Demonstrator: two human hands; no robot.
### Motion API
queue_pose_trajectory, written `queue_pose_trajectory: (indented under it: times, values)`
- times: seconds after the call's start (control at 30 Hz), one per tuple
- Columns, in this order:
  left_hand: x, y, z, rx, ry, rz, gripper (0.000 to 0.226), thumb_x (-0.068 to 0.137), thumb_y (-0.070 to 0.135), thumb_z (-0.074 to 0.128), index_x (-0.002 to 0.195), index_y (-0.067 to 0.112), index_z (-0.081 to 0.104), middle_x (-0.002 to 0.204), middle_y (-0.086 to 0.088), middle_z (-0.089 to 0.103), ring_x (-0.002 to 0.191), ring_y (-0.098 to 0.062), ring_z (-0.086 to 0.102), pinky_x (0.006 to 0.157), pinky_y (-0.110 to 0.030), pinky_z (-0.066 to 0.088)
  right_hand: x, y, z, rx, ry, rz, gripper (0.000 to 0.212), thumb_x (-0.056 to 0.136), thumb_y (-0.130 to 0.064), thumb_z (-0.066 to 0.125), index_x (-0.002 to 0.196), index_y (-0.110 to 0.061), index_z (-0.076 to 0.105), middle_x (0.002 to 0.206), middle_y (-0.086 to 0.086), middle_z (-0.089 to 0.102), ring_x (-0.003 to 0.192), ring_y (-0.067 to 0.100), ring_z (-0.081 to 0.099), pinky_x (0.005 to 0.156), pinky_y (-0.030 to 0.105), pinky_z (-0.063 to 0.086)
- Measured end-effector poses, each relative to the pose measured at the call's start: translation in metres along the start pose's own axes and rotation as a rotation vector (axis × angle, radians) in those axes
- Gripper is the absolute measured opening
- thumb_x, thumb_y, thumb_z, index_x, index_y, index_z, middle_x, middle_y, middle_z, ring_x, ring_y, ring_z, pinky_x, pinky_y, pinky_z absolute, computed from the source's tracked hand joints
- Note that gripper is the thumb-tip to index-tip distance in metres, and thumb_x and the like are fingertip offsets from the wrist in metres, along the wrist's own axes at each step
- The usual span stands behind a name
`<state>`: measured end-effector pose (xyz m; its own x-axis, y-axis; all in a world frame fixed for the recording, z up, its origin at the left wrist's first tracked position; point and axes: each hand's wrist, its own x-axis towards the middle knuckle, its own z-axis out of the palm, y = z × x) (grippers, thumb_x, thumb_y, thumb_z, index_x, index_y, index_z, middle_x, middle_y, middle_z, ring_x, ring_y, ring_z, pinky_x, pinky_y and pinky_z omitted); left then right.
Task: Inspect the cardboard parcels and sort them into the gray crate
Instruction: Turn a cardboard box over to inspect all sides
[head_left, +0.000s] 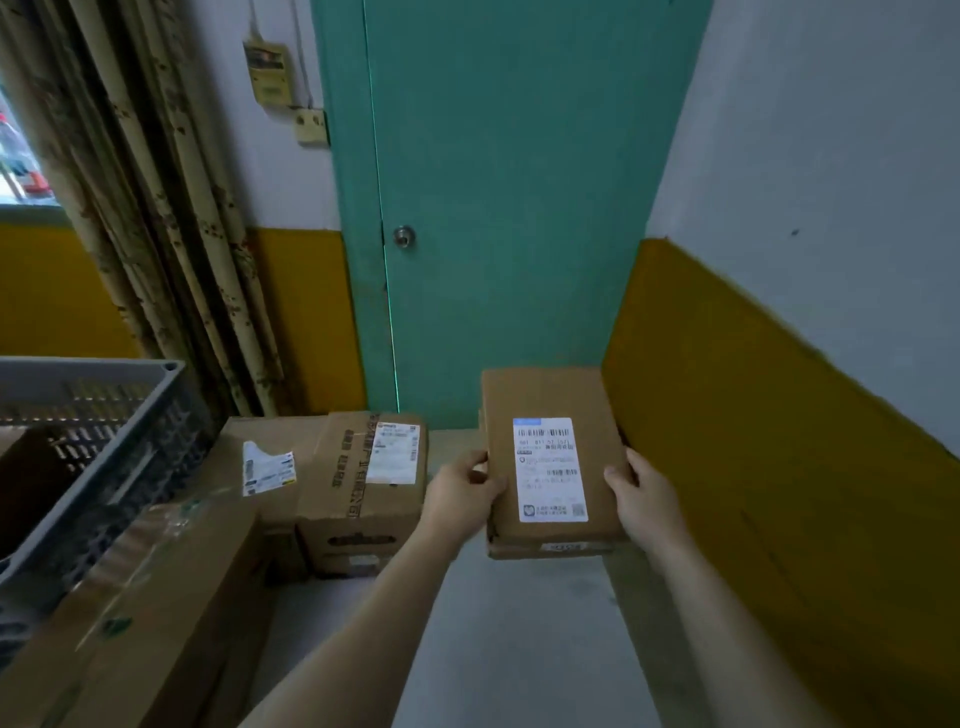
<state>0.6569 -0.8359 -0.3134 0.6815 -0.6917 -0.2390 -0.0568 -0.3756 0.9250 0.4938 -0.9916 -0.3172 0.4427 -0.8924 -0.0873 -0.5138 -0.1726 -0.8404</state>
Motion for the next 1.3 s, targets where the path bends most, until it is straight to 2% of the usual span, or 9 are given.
queue_pose_trajectory:
  times: [0.07, 0.17, 0.3, 0.4, 0.83, 0.9, 1.0, 1.17, 1.3]
  values:
    - [0.010, -0.010, 0.012, 0.066, -0.054, -0.022, 0.048, 0.097, 0.025, 0.068, 0.143, 0.021, 0.055, 0.122, 0.001, 0.070, 0.109, -0.019, 0.069, 0.094, -0.037, 0.059, 0.014, 0.014, 0.005, -0.059, -0.018, 0.035, 0.047, 0.105, -0.035, 0.050, 0.150, -0.024, 0.047, 0.144, 0.001, 0.059, 0.118, 0.022, 0.060, 0.099, 0.045, 0.052]
    - [0.026, -0.025, 0.035, 0.144, -0.113, -0.051, 0.052, 0.098, 0.022, 0.066, 0.147, 0.021, 0.049, 0.133, 0.002, 0.065, 0.115, -0.017, 0.062, 0.094, -0.031, 0.054, 0.039, 0.039, 0.015, -0.055, -0.050, 0.096, 0.046, 0.106, -0.030, 0.051, 0.151, -0.020, 0.046, 0.141, 0.005, 0.060, 0.089, 0.007, 0.059, 0.072, 0.024, 0.047]
    - [0.047, -0.045, 0.054, 0.150, -0.130, -0.118, 0.052, 0.099, 0.014, 0.060, 0.149, 0.024, 0.047, 0.141, 0.002, 0.061, 0.132, -0.020, 0.056, 0.109, -0.039, 0.049, 0.065, 0.070, 0.031, -0.025, -0.135, 0.162, 0.051, 0.107, -0.022, 0.049, 0.156, -0.016, 0.037, 0.147, 0.004, 0.055, 0.115, 0.019, 0.060, 0.076, 0.019, 0.043]
    - [0.062, -0.058, 0.064, 0.154, -0.144, -0.144, 0.053, 0.100, 0.013, 0.056, 0.151, 0.027, 0.045, 0.144, 0.003, 0.059, 0.136, -0.021, 0.054, 0.111, -0.042, 0.049, 0.082, 0.088, 0.044, -0.032, -0.164, 0.207, 0.051, 0.107, -0.020, 0.049, 0.156, -0.017, 0.037, 0.148, 0.006, 0.054, 0.130, 0.028, 0.054, 0.099, 0.037, 0.049]
    - [0.104, -0.091, 0.094, 0.213, -0.272, -0.249, 0.078, 0.107, 0.018, 0.042, 0.164, 0.030, -0.011, 0.164, -0.001, 0.037, 0.146, -0.025, 0.043, 0.120, -0.041, 0.039, 0.125, 0.126, 0.066, 0.003, -0.251, 0.292, 0.051, 0.107, -0.017, 0.049, 0.156, -0.018, 0.037, 0.140, 0.007, 0.061, 0.117, 0.024, 0.063, 0.096, 0.042, 0.054]
    - [0.108, -0.093, 0.096, 0.208, -0.271, -0.242, 0.078, 0.107, 0.018, 0.041, 0.163, 0.031, -0.012, 0.163, 0.000, 0.037, 0.147, -0.023, 0.041, 0.117, -0.035, 0.038, 0.127, 0.127, 0.068, 0.024, -0.272, 0.298, 0.054, 0.106, -0.017, 0.050, 0.158, -0.019, 0.034, 0.138, 0.007, 0.062, 0.105, 0.018, 0.064, 0.084, 0.035, 0.054]
    - [0.114, -0.099, 0.099, 0.180, -0.280, -0.251, 0.077, 0.108, 0.016, 0.041, 0.163, 0.031, -0.010, 0.161, 0.005, 0.036, 0.147, -0.018, 0.038, 0.111, -0.026, 0.036, 0.130, 0.130, 0.070, 0.010, -0.292, 0.314, 0.058, 0.106, -0.021, 0.051, 0.159, -0.021, 0.029, 0.145, 0.006, 0.058, 0.124, 0.027, 0.060, 0.103, 0.049, 0.052]
    - [0.124, -0.106, 0.102, 0.162, -0.292, -0.214, 0.077, 0.107, 0.015, 0.041, 0.163, 0.033, -0.008, 0.159, 0.010, 0.036, 0.128, 0.001, 0.034, 0.095, -0.012, 0.033, 0.132, 0.129, 0.070, -0.062, -0.259, 0.278, 0.061, 0.106, -0.028, 0.051, 0.161, -0.023, 0.026, 0.147, 0.007, 0.056, 0.129, 0.029, 0.059, 0.103, 0.052, 0.053]
    - [0.121, -0.094, 0.099, 0.170, -0.223, -0.180, 0.073, 0.107, 0.024, 0.046, 0.165, 0.031, 0.002, 0.165, 0.004, 0.030, 0.146, -0.015, 0.036, 0.098, -0.019, 0.033, 0.130, 0.124, 0.066, -0.152, -0.224, 0.243, 0.067, 0.104, -0.033, 0.055, 0.162, -0.021, 0.023, 0.155, 0.009, 0.048, 0.137, 0.031, 0.051, 0.107, 0.054, 0.049]
